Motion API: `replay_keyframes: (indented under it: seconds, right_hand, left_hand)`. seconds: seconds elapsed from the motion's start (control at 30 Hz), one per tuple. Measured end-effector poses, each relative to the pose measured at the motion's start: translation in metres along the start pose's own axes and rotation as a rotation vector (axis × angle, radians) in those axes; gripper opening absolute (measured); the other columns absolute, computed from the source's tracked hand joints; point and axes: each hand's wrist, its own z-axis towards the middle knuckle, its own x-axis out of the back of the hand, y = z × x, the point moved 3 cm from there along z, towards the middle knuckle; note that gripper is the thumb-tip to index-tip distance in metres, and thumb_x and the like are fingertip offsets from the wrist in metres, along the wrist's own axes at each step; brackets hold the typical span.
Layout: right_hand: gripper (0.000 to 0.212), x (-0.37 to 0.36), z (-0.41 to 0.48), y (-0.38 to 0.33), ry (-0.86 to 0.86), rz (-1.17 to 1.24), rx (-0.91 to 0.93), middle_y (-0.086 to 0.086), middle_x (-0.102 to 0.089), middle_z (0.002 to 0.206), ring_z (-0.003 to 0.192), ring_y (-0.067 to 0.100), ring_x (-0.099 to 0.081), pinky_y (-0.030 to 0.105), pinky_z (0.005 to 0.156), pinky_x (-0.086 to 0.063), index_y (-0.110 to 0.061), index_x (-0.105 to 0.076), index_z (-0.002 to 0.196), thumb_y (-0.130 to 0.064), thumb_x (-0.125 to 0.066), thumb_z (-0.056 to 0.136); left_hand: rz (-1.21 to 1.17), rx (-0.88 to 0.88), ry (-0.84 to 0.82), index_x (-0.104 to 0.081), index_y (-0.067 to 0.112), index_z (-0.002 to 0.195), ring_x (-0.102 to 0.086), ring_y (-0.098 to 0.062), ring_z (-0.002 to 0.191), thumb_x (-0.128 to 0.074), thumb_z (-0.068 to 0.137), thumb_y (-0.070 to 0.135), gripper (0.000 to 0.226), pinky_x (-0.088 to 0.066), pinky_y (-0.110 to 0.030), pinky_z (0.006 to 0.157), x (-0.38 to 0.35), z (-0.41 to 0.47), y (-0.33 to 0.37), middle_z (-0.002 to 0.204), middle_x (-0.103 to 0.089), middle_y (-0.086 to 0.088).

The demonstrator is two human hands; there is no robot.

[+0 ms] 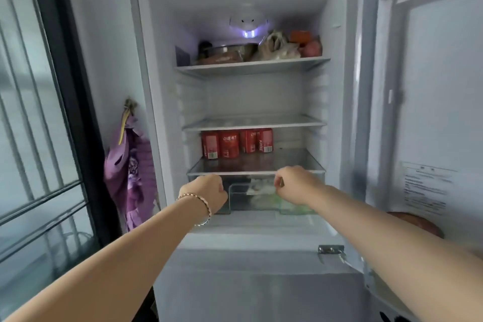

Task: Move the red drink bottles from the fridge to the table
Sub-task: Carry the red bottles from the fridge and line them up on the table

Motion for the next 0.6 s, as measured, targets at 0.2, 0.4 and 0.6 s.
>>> replay_keyframes:
  seconds: [0.2, 0.4, 0.6]
  right_hand:
    - [0.02, -0.027, 0.13, 0.0, -0.006, 0.063, 0.046, 0.002, -0.062, 0.115, 0.103, 0.022, -0.059, 0.031, 0.084, -0.047, -0.017, -0.062, 0.109, -0.018, -0.053, 0.091]
    - [0.029, -0.074, 0.244, -0.012, -0.018, 0.313, -0.02, 0.008, -0.064, 0.113, 0.103, 0.026, -0.062, 0.034, 0.088, -0.051, -0.006, -0.062, 0.114, -0.02, -0.058, 0.088]
    - [0.091, -0.122, 0.345, -0.023, 0.037, 0.58, -0.165, 0.011, -0.042, 0.139, 0.131, 0.028, -0.042, 0.046, 0.11, -0.036, -0.01, -0.023, 0.144, -0.029, -0.077, 0.074]
  left_hand:
    - [-0.091, 0.133, 0.076, -0.062, 0.021, 0.096, -0.055, -0.023, 0.083, -0.043, 0.089, 0.021, 0.02, -0.048, -0.03, 0.076, -0.026, 0.106, -0.028, 0.098, -0.064, -0.002]
    - [-0.111, 0.113, 0.097, -0.059, 0.015, 0.1, -0.053, -0.022, 0.08, -0.048, 0.09, 0.026, 0.018, -0.041, -0.026, 0.068, -0.049, 0.187, -0.05, 0.1, -0.063, -0.005]
    - [0.013, -0.057, 0.119, -0.054, 0.018, 0.102, -0.048, -0.013, 0.076, -0.045, 0.093, 0.03, 0.018, -0.039, -0.022, 0.065, -0.067, 0.235, -0.06, 0.098, -0.058, 0.001]
